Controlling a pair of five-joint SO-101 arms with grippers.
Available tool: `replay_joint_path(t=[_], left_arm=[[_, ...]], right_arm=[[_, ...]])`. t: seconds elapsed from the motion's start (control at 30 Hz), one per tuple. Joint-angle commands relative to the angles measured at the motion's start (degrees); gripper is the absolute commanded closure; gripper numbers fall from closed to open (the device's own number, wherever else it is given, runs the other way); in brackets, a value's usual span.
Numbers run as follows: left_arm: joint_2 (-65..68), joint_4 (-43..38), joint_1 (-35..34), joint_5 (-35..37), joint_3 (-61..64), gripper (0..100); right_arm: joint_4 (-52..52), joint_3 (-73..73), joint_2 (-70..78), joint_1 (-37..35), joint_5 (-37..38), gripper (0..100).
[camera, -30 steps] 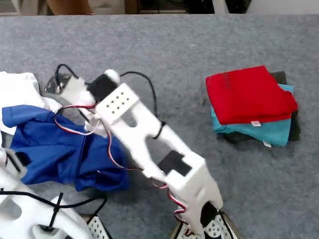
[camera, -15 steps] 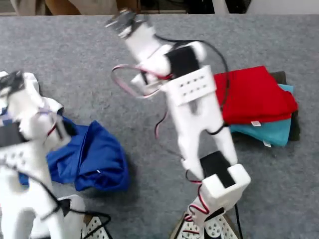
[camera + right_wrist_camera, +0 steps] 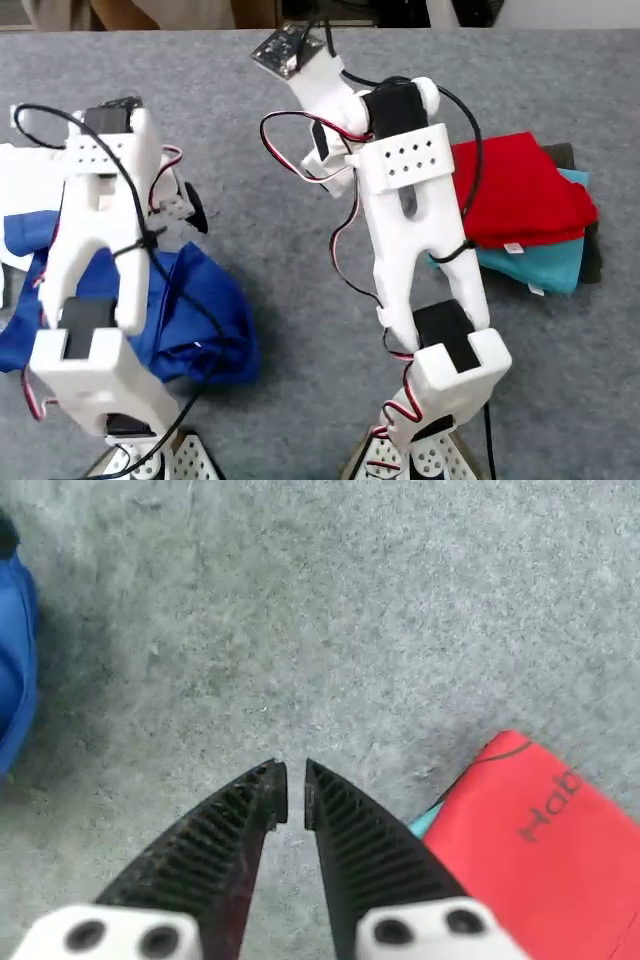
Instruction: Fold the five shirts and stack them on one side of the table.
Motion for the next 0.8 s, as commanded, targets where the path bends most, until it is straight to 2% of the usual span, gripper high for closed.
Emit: replay_joint_path(t=[0.0, 0.07, 0.2, 0.3, 0.5, 0.57, 0.67, 0.77], left_arm=[[1.9, 0.4, 0.4, -5.7, -5.2, 74], [2.9, -0.1, 0.4, -11.3, -5.4, 74], [5.0, -2.6, -2.3, -31.3, -5.3, 74], [7.1, -4.6, -4.4, -38.9, -4.7, 74], [12.3, -4.6, -4.3, -40.3, -4.7, 74], [12.4, -4.6, -4.0, -40.3, -4.7, 78], [12.4, -3.5, -2.0, -40.4, -5.2, 82], [12.4, -0.1, 1.2, -42.8, -5.4, 83]], right_arm=[[0.2, -0.2, -3.1, -0.2, 1.1, 95.4], [-0.5, -0.2, -3.1, -0.6, 1.1, 95.4], [-0.7, 0.2, -3.0, -2.1, 1.1, 95.4], [-0.7, 0.2, -2.8, -3.1, 1.1, 95.4], [-0.8, 0.3, -2.6, -3.6, 1.1, 95.4], [-0.8, 0.3, -2.6, -3.6, 1.1, 95.4], [-0.8, 0.3, -2.5, -3.6, 1.1, 95.4], [-0.8, 0.4, -2.2, -3.6, 1.1, 95.4]])
